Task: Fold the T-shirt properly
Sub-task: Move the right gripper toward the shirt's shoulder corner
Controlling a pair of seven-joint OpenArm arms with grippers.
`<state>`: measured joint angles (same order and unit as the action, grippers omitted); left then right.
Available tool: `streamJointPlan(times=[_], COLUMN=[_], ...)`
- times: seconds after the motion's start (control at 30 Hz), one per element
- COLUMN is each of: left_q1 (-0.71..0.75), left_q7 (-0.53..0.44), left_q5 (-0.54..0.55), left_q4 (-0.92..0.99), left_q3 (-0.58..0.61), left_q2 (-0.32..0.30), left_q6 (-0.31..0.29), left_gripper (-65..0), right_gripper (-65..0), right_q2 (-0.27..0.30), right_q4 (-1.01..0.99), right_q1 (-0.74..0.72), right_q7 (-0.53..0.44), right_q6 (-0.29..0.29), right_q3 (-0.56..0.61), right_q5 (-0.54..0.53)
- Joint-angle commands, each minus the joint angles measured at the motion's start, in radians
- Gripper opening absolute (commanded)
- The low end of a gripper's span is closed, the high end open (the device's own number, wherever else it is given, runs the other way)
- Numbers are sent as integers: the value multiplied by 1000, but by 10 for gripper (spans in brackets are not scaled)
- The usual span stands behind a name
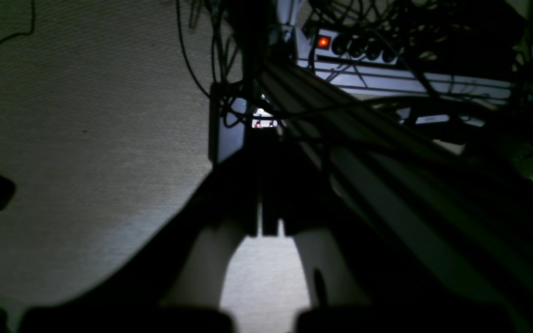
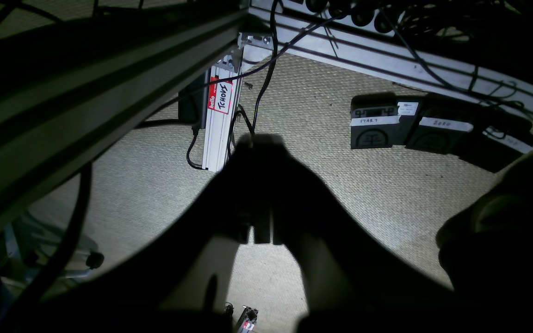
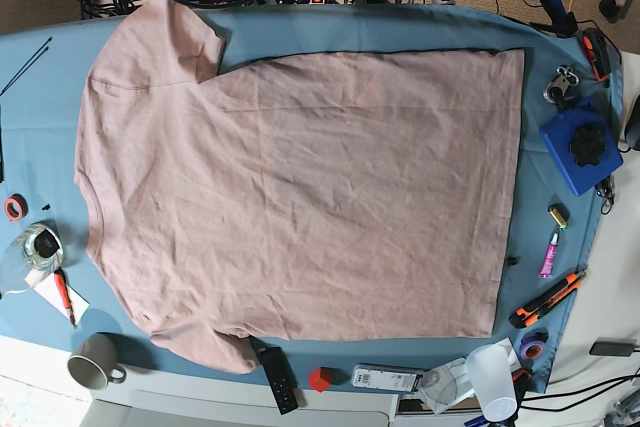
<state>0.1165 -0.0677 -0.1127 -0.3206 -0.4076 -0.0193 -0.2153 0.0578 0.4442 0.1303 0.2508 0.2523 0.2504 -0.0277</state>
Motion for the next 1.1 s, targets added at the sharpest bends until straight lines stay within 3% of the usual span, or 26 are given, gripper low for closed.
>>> streamJointPlan(times=[0.0, 0.23, 0.53, 0.73, 1.07], left_q1=[3, 14, 109, 238, 480], left_q7=[-7, -6, 2, 1, 1], left_q5=[-3, -3, 5, 85, 198], left_q4=[-5, -7, -63, -172, -460], left_q3=[-1, -1, -1, -1, -1], left_q2=[-11, -37, -65, -110, -142], left_q6=[-20, -23, -24, -149, -294], left_gripper=[-650, -650, -650, -650, -650], right_gripper=[-650, -650, -650, -650, -650], right_q2=[3, 3, 21, 77, 242], right_q4=[8, 18, 105, 222, 601], right_q1=[0, 0, 39, 152, 411], right_q7=[4, 13, 125, 165, 224], right_q6=[5, 5, 4, 1, -17], right_q3=[-2, -4, -3, -3, -3], right_q5=[-10, -10, -10, -10, -10])
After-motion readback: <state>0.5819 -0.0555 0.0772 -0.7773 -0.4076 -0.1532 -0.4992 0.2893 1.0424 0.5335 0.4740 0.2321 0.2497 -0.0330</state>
